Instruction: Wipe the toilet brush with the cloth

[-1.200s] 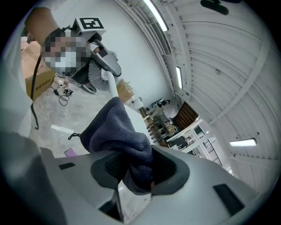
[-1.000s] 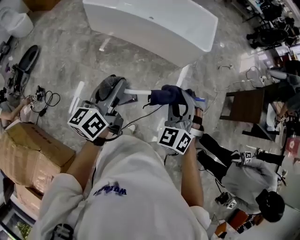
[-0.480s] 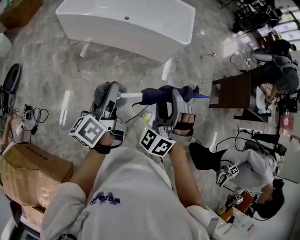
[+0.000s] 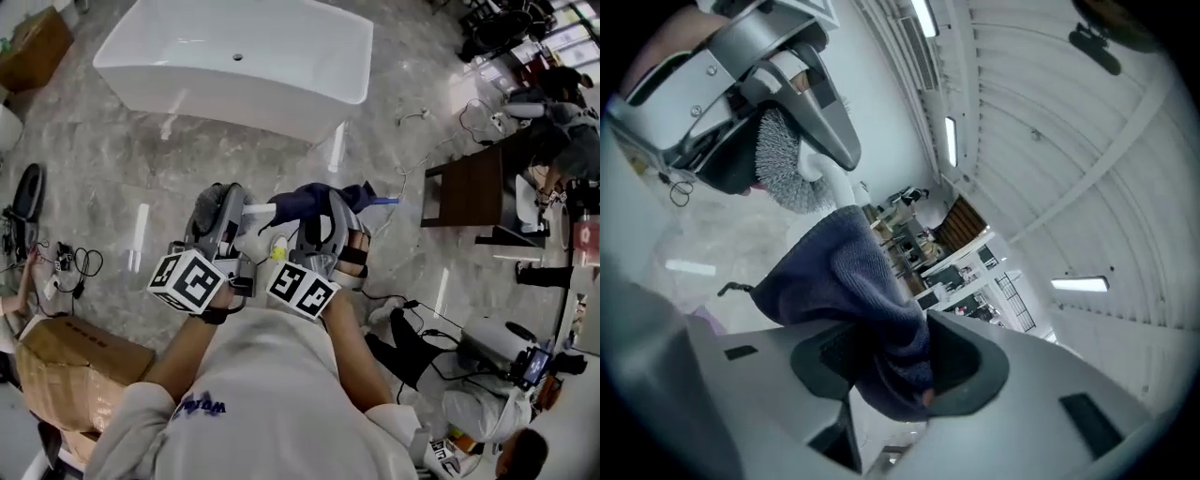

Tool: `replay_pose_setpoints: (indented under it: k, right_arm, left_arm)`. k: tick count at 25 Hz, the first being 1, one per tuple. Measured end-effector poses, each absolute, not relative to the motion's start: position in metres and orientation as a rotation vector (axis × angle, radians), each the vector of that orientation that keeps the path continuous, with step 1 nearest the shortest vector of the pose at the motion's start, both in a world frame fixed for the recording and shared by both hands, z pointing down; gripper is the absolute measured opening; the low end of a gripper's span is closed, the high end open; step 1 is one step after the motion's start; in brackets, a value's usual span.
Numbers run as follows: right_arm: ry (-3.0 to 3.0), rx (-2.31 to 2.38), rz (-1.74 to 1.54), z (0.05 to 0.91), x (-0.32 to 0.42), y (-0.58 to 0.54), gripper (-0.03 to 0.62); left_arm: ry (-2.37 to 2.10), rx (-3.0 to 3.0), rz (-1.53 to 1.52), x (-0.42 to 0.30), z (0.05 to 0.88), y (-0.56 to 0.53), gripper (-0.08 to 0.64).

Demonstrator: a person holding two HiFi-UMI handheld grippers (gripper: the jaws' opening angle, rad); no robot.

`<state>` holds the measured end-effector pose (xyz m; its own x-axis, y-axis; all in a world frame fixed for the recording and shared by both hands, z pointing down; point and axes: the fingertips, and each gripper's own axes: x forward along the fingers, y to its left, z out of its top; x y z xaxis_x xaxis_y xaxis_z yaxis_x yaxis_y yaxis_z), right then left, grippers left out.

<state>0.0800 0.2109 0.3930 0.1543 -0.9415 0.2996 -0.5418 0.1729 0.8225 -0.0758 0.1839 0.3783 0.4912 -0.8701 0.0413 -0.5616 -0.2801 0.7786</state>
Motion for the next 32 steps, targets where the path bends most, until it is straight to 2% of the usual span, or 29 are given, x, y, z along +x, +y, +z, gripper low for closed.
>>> replay_pose_setpoints:
  k: [1, 9, 14, 21, 32]
  right_arm:
    - [-1.509, 1.464, -0.526, 0.396, 0.09, 0.201, 0.161]
    - [-1.4, 1.43, -0.775, 0.377, 0.148, 0.152, 0.146]
    - [-1.372, 1.339, -0.85, 0.388, 0.185, 0.14, 0.11]
    - [-1.385, 1.306, -0.983, 0.39, 0.206, 0.129, 0.1]
    - [-1.358, 1.252, -1.107, 0.402, 0.234, 0.11, 0.095]
  left_arm:
    - [-1.143, 1.993, -0.49, -0.06, 0.381, 0.173, 0.204]
    - [-0.85, 2.037, -0.317, 0.073, 0.389, 0.119, 0.195]
    - [-0.846, 2.088, -0.216, 0.116, 0.392, 0.102, 0.193]
    - [-0.792, 2.124, -0.162, 0.138, 0.395, 0.086, 0.195]
    - [-1.017, 2.08, -0.167, 0.096, 0.395, 0.078, 0.189]
